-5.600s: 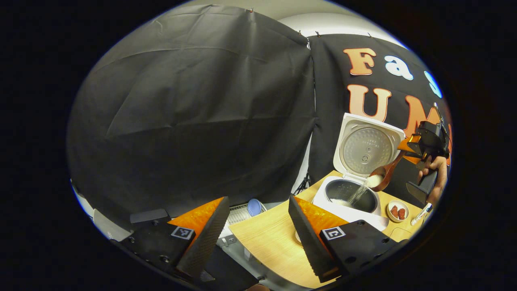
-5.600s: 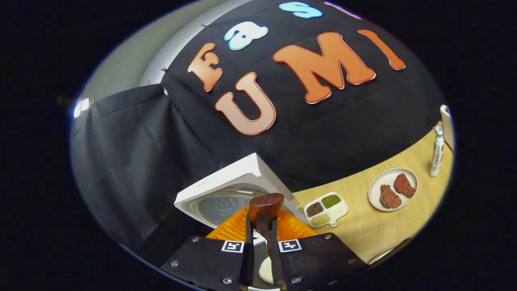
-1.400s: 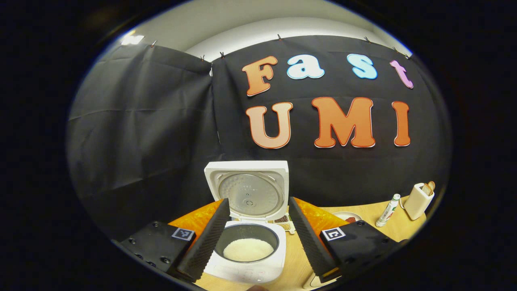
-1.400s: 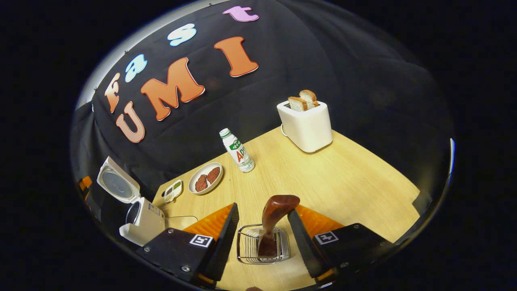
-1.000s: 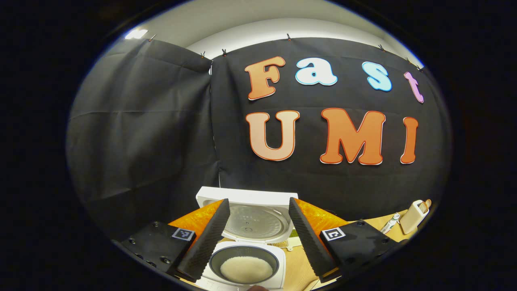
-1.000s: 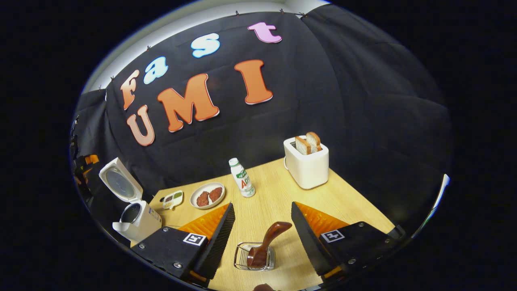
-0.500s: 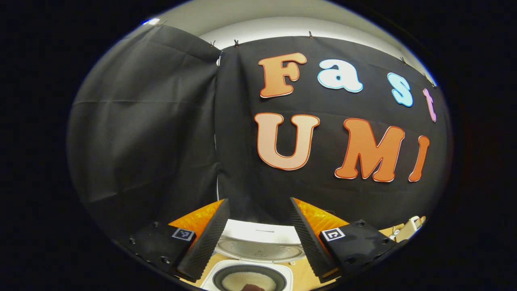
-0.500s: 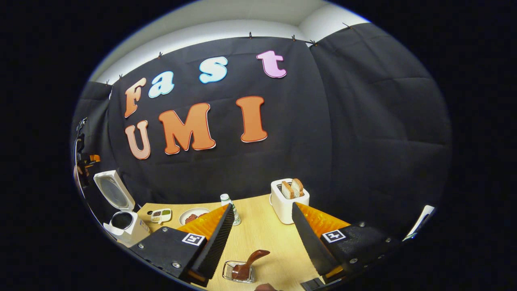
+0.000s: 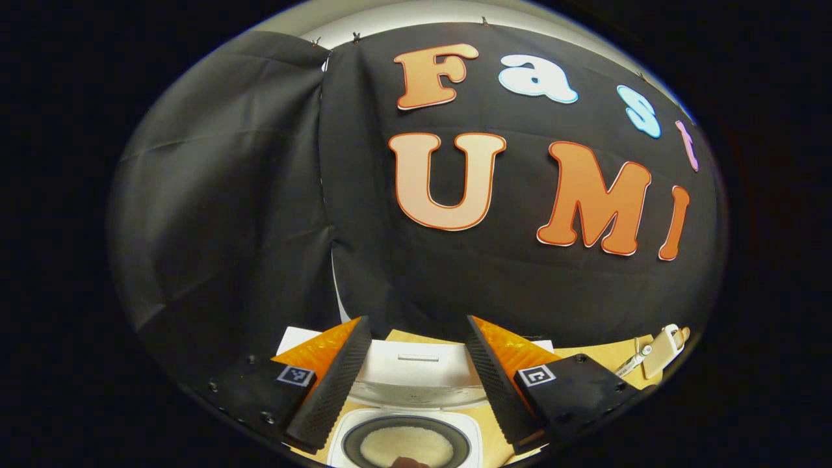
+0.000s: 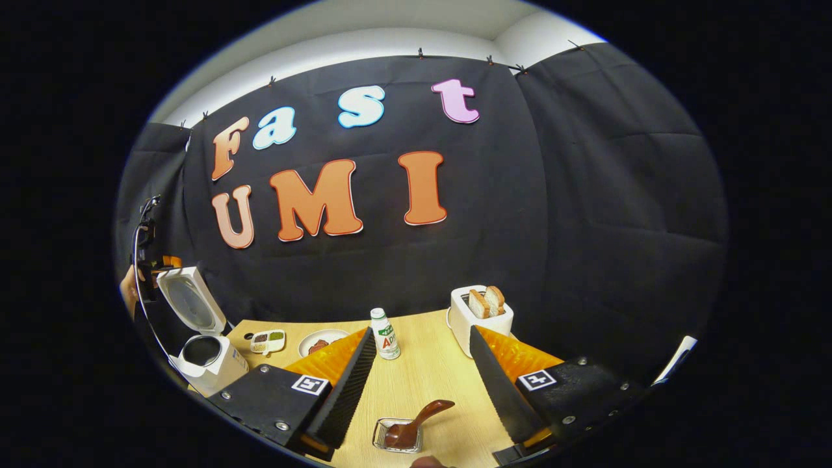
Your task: Close the left gripper, press the button to open the rice cooker; take a wooden spoon from the chopstick holder with the right hand, scoop a spoonful of rice and pour it into the rice cooker, then put the wooden spoon back into the chopstick holder.
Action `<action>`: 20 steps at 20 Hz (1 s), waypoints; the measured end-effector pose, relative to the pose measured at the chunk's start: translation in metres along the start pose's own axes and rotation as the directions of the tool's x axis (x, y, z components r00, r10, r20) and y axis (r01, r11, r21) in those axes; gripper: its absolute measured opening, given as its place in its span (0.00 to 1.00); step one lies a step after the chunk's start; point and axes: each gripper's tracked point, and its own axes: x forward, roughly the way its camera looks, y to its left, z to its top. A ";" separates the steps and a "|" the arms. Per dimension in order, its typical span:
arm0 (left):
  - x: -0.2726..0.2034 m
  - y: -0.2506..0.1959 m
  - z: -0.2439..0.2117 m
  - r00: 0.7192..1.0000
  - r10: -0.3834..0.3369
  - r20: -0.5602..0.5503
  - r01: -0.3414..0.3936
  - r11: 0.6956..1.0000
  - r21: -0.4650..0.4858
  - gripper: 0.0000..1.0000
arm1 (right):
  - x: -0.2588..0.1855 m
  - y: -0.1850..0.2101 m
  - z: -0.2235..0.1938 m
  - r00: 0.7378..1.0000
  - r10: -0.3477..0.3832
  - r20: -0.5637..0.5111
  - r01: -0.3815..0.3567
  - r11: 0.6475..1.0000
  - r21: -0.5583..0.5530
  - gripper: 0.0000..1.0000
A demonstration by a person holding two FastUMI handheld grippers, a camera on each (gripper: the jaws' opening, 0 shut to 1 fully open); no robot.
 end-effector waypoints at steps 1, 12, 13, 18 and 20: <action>-0.002 0.001 -0.001 1.000 -0.005 0.003 0.005 1.000 0.026 0.99 | 0.001 0.004 -0.002 1.000 0.012 -0.011 -0.012 1.000 0.002 0.90; -0.067 0.004 -0.042 0.992 -0.008 -0.127 0.007 1.000 -0.003 0.98 | 0.017 0.027 -0.002 0.992 0.126 -0.015 -0.127 0.992 -0.006 0.91; -0.075 0.003 -0.050 0.990 -0.005 -0.143 0.004 1.000 -0.009 0.99 | 0.018 0.028 -0.002 0.991 0.132 -0.015 -0.132 0.991 -0.004 0.91; -0.110 0.006 -0.087 0.982 -0.003 -0.190 -0.006 0.999 -0.047 0.98 | 0.025 0.031 -0.009 0.985 0.172 -0.031 -0.172 0.985 0.019 0.91; -0.120 0.010 -0.098 0.978 -0.005 -0.210 -0.009 0.998 -0.064 0.98 | 0.027 0.036 -0.009 0.980 0.194 -0.033 -0.193 0.981 0.035 0.91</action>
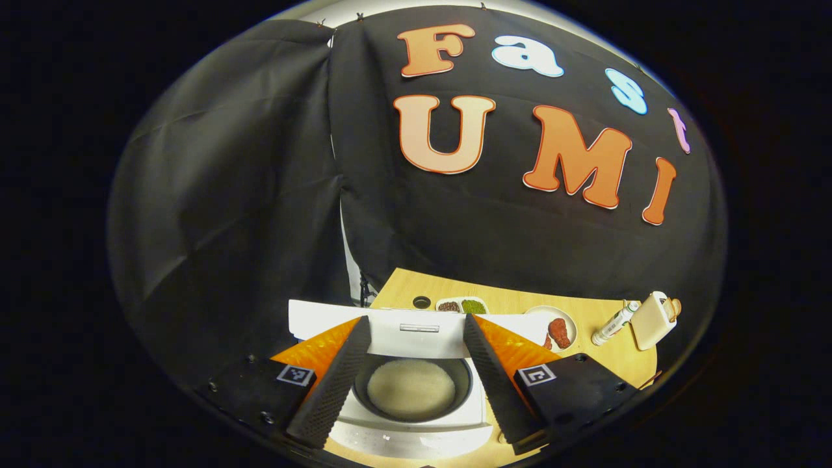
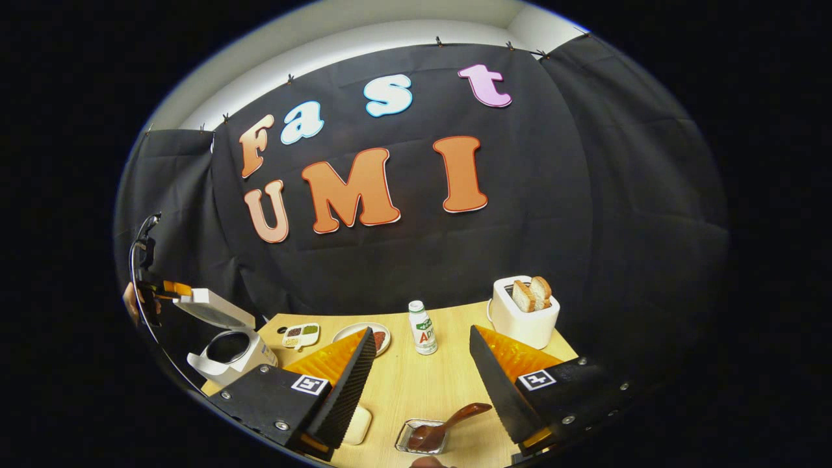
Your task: Close the left gripper, press the button to open the rice cooker; take a wooden spoon from the chopstick holder with the right hand, scoop a spoonful of rice and pour it into the rice cooker, then put the wooden spoon back into the chopstick holder.
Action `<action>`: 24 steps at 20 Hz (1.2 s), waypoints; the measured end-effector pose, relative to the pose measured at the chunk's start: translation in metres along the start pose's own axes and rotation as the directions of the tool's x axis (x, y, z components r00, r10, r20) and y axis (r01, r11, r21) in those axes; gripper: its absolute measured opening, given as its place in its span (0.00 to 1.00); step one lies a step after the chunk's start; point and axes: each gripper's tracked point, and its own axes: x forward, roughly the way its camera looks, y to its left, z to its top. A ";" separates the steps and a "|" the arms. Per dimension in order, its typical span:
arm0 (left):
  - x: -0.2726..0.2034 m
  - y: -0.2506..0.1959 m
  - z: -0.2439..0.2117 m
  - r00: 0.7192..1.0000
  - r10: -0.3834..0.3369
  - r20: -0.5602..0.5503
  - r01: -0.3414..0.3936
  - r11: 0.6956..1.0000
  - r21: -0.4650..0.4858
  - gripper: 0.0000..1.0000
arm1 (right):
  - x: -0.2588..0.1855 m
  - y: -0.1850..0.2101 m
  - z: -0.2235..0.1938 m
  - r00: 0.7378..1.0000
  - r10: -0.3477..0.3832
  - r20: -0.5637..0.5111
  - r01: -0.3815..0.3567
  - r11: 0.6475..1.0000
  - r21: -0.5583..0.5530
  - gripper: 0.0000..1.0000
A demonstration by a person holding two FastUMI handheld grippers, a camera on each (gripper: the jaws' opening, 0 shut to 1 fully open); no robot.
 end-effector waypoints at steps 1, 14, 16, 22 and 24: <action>-0.003 0.001 -0.006 1.000 0.002 -0.010 -0.002 1.000 -0.016 0.99 | 0.001 0.002 0.000 1.000 0.011 -0.001 -0.011 1.000 0.006 0.91; -0.013 -0.001 -0.066 0.991 -0.026 -0.131 0.025 1.000 -0.007 0.99 | 0.022 0.022 0.001 0.995 0.095 -0.006 -0.095 0.995 0.013 0.91; -0.014 -0.001 -0.078 0.986 -0.024 -0.162 0.023 1.000 -0.004 0.98 | 0.024 0.022 0.004 0.995 0.096 0.009 -0.096 0.995 -0.003 0.91; -0.018 0.002 -0.110 0.960 -0.032 -0.276 0.034 0.999 0.003 0.99 | 0.030 0.016 -0.003 0.996 0.092 -0.003 -0.092 0.996 0.021 0.91; -0.018 0.001 -0.120 0.946 -0.032 -0.321 0.037 0.999 0.011 0.99 | 0.030 0.017 -0.004 0.995 0.098 -0.001 -0.097 0.995 0.036 0.92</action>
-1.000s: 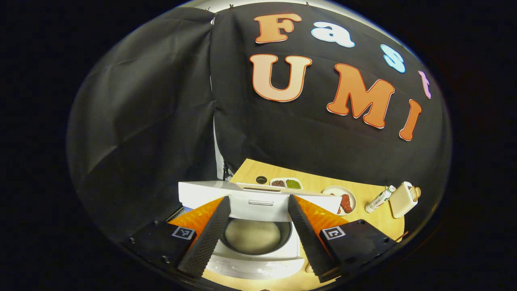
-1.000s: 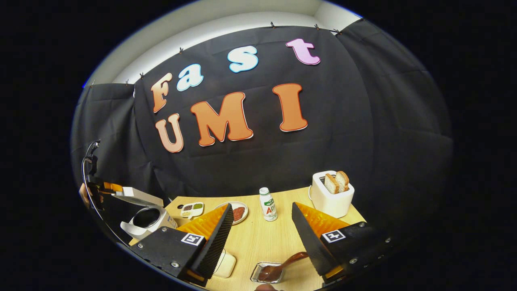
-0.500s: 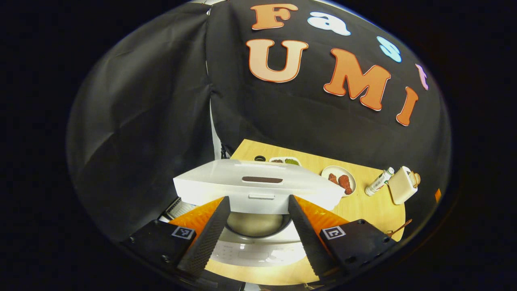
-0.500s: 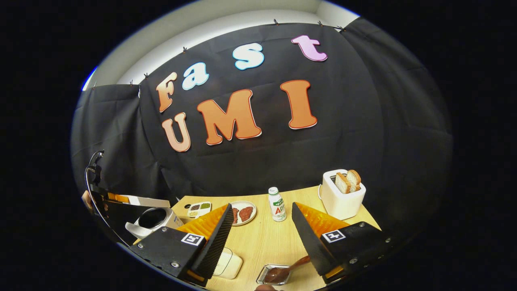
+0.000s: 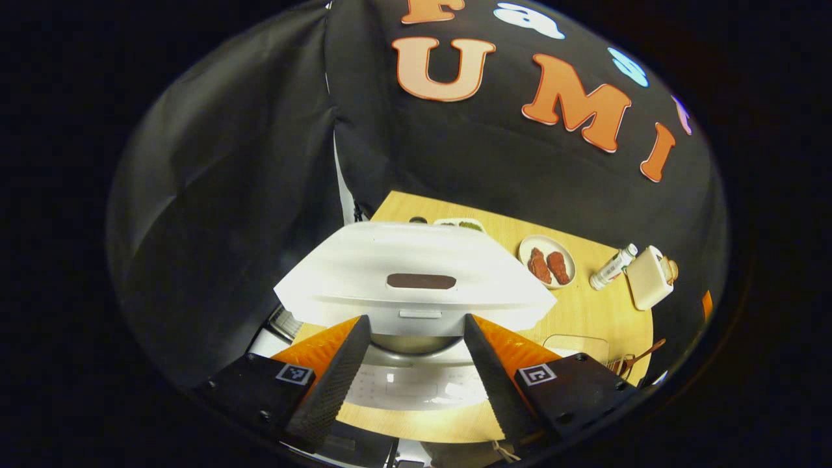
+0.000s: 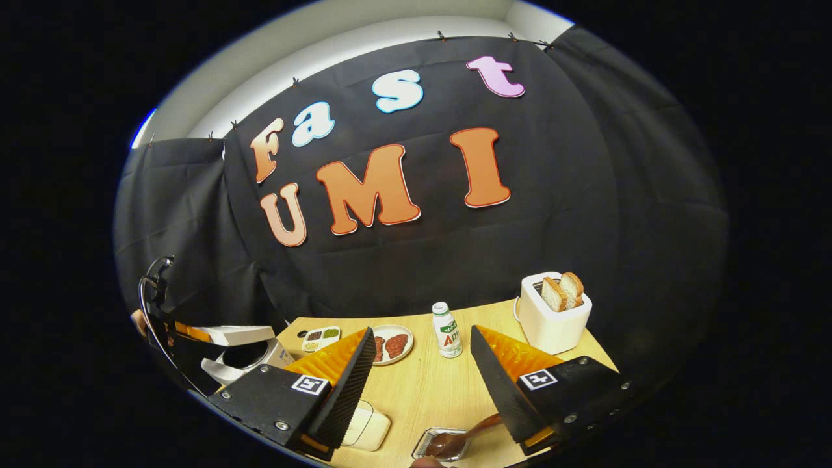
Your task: Close the left gripper, press the button to open the rice cooker; take a wooden spoon from the chopstick holder with the right hand, scoop a spoonful of rice and pour it into the rice cooker, then put the wooden spoon back into the chopstick holder.
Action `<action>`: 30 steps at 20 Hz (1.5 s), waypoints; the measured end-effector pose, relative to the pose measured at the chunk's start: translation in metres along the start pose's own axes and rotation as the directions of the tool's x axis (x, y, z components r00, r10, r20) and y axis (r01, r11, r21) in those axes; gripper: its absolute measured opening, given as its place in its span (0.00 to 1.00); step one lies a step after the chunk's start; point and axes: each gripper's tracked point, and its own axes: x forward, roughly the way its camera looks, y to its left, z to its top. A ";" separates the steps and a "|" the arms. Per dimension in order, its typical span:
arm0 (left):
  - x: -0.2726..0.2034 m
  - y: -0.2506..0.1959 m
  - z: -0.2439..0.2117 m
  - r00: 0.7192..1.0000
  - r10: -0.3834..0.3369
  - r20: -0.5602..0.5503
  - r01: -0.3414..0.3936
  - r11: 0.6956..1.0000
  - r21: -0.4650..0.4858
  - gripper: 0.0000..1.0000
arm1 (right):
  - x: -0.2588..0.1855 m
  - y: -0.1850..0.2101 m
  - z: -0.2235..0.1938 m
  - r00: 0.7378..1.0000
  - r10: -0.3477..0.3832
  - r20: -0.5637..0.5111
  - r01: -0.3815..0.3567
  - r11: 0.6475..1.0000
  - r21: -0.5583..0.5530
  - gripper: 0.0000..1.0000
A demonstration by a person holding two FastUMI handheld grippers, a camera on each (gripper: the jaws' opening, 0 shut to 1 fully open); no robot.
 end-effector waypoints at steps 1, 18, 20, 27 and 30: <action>0.004 -0.001 -0.007 1.000 0.004 -0.029 -0.003 1.000 0.011 0.98 | 0.001 -0.002 -0.001 1.000 -0.002 0.002 0.002 1.000 -0.004 0.92; 0.032 0.006 -0.069 0.915 -0.046 -0.402 0.051 0.999 0.001 0.95 | 0.003 -0.005 -0.014 0.999 -0.016 -0.033 0.015 0.999 -0.045 0.92; 0.033 0.006 -0.068 0.913 -0.040 -0.407 0.052 0.998 0.019 0.97 | 0.007 0.004 -0.014 1.000 -0.007 -0.030 0.005 0.998 -0.061 0.92; 0.030 0.006 -0.064 0.929 -0.162 -0.334 0.163 0.986 -0.025 0.96 | 0.022 0.032 -0.039 0.994 0.039 -0.100 -0.047 0.996 -0.074 0.92; 0.025 0.022 -0.034 0.978 -0.114 -0.176 0.119 0.993 0.019 0.87 | 0.026 0.039 -0.037 0.993 0.052 -0.103 -0.059 0.996 -0.060 0.92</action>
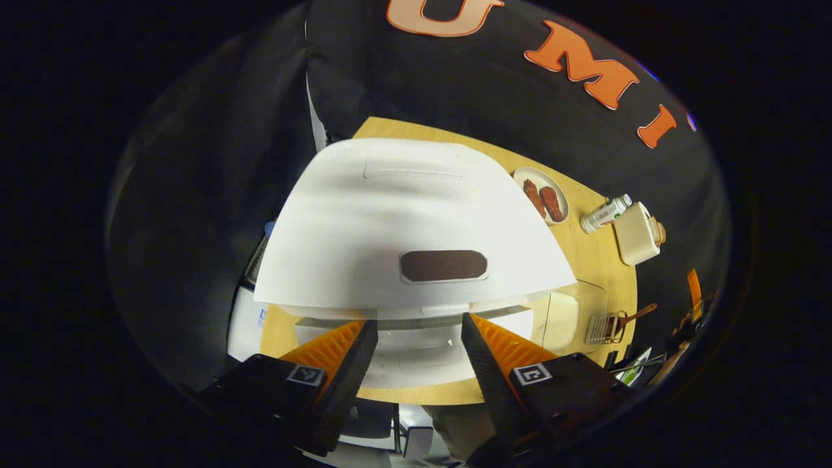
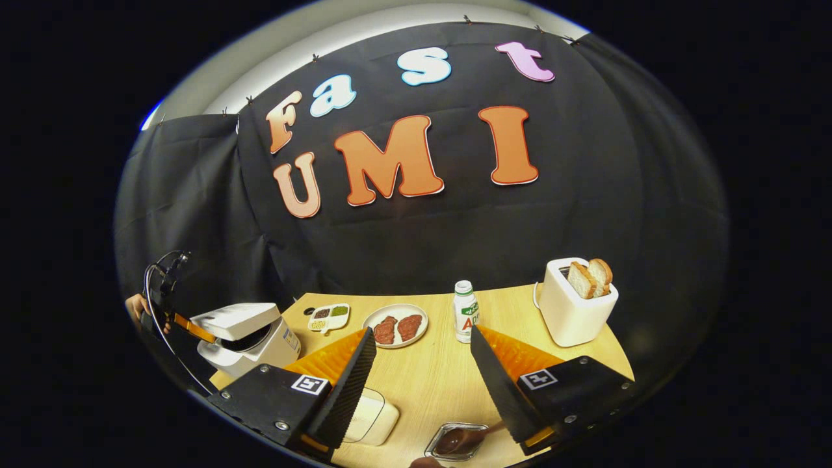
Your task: Close the left gripper, press the button to open the rice cooker; take a wooden spoon from the chopstick holder with the right hand, scoop a spoonful of rice and pour it into the rice cooker, then put the wooden spoon back into the chopstick holder.
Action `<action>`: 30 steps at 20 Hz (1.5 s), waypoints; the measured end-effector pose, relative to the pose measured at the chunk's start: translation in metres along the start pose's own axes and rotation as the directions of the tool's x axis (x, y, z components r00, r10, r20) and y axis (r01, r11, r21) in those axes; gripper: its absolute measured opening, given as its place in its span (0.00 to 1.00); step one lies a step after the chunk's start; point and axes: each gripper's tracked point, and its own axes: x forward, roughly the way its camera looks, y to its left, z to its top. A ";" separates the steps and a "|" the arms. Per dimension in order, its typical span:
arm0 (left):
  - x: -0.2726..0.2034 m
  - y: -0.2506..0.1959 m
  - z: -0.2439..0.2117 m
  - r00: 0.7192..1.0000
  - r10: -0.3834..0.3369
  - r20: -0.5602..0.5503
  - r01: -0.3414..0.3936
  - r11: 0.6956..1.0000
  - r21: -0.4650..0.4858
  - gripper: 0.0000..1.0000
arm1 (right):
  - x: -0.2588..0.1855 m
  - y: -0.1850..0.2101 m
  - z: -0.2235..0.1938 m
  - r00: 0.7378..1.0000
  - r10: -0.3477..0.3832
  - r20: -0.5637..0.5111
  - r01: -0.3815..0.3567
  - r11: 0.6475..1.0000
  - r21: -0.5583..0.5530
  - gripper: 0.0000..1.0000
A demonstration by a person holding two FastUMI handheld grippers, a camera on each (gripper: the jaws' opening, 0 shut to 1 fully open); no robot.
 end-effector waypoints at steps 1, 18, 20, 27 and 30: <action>-0.004 0.006 0.015 0.998 0.041 0.052 -0.042 0.999 0.024 0.90 | 0.002 0.002 0.001 1.000 0.006 -0.001 -0.006 1.000 0.004 0.92; -0.062 -0.025 0.313 0.735 0.166 0.658 -0.267 0.962 0.056 0.94 | -0.023 -0.046 -0.006 0.986 -0.168 -0.005 0.168 0.986 -0.015 0.92; -0.035 -0.018 0.314 0.779 0.175 0.602 -0.260 0.964 0.055 0.96 | -0.033 -0.055 -0.010 0.979 -0.201 -0.011 0.201 0.980 -0.001 0.92; -0.014 -0.036 0.245 0.922 0.072 0.381 -0.100 0.993 0.056 0.94 | -0.044 -0.061 -0.015 0.978 -0.206 -0.015 0.206 0.977 0.055 0.92; 0.008 -0.024 0.183 0.967 0.095 0.235 -0.104 0.994 0.025 0.97 | -0.040 -0.052 -0.020 0.987 -0.162 -0.017 0.162 0.985 0.059 0.92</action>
